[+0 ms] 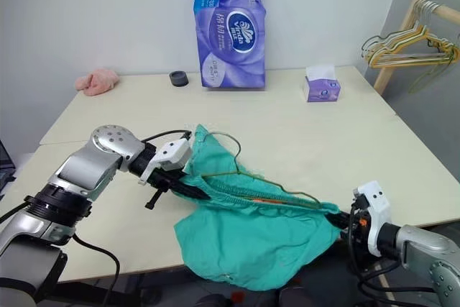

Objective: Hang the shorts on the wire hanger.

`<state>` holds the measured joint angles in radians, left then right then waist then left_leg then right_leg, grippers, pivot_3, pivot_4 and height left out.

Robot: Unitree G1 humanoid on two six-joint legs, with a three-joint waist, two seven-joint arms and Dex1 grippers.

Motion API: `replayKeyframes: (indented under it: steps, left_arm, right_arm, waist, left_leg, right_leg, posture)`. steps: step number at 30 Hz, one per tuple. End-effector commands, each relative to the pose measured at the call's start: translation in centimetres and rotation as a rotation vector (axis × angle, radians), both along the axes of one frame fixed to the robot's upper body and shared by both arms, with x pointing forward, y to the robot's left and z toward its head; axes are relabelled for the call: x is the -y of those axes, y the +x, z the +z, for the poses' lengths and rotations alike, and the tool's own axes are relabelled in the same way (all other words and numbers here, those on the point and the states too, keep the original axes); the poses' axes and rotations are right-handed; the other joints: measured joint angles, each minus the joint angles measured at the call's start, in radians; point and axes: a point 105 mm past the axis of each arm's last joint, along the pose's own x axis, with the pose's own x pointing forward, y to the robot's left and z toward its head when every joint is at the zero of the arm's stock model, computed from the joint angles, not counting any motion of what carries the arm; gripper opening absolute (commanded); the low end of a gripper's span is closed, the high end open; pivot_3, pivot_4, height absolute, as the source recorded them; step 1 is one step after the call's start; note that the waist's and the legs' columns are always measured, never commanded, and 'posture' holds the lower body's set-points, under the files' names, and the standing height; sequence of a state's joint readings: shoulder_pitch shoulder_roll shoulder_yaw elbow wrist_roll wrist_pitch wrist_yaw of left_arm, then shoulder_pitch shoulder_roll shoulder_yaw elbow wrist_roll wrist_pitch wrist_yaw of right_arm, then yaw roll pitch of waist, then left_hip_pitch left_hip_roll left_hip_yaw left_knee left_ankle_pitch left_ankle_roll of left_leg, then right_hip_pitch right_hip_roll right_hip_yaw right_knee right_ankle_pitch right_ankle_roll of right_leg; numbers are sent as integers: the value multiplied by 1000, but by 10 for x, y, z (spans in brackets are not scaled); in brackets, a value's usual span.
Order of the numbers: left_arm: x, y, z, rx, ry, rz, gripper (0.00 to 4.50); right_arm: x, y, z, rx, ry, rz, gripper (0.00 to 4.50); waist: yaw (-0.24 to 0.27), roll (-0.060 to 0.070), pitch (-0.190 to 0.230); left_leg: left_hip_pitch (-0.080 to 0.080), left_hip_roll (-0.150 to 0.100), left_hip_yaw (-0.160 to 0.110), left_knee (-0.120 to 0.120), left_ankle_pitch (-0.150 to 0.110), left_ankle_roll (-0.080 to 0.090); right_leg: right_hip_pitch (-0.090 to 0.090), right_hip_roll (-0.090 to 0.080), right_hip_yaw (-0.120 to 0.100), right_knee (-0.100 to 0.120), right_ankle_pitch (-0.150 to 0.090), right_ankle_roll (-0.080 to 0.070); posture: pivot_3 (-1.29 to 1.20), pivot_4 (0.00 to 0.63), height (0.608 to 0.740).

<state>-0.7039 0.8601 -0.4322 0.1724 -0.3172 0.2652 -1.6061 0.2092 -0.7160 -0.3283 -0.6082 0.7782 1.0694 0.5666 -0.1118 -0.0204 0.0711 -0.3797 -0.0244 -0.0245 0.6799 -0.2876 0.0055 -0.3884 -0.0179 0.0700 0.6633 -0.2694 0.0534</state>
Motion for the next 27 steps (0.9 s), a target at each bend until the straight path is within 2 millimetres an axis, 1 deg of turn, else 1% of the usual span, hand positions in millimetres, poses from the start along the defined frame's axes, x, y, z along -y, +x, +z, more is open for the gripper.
replayKeyframes:
  steps: [1, 3, 5, 7, 10, 16, 20, 27]
  left_arm:
    - [-16, 7, 2, 53, 56, 32, 0]
    - [-16, 12, -1, 75, 64, 45, 0]
    - [-13, 19, 0, 91, 37, 84, 0]
    - [-7, 25, 4, 94, -9, 115, 0]
    - [0, 27, 11, 51, -73, 147, 0]
    - [-7, 20, 5, 14, -31, 122, 0]
    - [-8, 16, 5, -6, -32, 107, 0]
    - [-12, 6, 1, -11, 10, 61, 0]
  right_arm:
    - [18, 3, 10, 33, -48, -51, 28]
    - [17, 2, 11, 35, -50, -42, 28]
    - [15, 0, 13, 41, -59, -17, 28]
    - [11, -2, 16, 46, -60, 12, 28]
    - [8, -4, 16, 42, -56, 29, 28]
    - [7, -8, 14, 38, -68, 39, 28]
    - [6, -8, 15, 42, -71, 39, 28]
    - [8, -5, 20, 40, -35, 27, 28]
  waist:
    - [0, 0, 0]
    - [0, 0, 0]
    - [0, 0, 0]
    - [1, 0, 0]
    - [1, -1, 0]
    - [-2, 0, 0]
    - [-2, 0, 0]
    - [-2, 0, 1]
  left_leg:
    - [0, 0, 0, 0, 0, 0]
    - [0, 0, 0, 0, 0, 0]
    - [0, 0, 0, 0, 0, 0]
    - [0, 0, 0, 0, 0, 0]
    - [0, 0, 0, 0, 0, 0]
    - [0, 0, 0, 0, 0, 0]
    - [0, 0, 0, 0, 0, 0]
    - [0, 0, 0, 0, 0, 0]
  right_leg:
    - [0, 0, 0, 0, 0, 0]
    - [0, 0, 0, 0, 0, 0]
    - [0, 0, 0, 0, 0, 0]
    - [0, 0, 0, 0, 0, 0]
    - [0, 0, 0, 0, 0, 0]
    - [0, 0, 0, 0, 0, 0]
    - [0, 0, 0, 0, 0, 0]
    - [0, 0, 0, 0, 0, 0]
  posture:
    - [-183, 55, 740]
    - [-183, 55, 740]
    - [-185, 55, 740]
    - [-187, 55, 740]
    - [-190, 54, 740]
    - [-194, 52, 740]
    - [-194, 52, 740]
    - [-194, 54, 740]
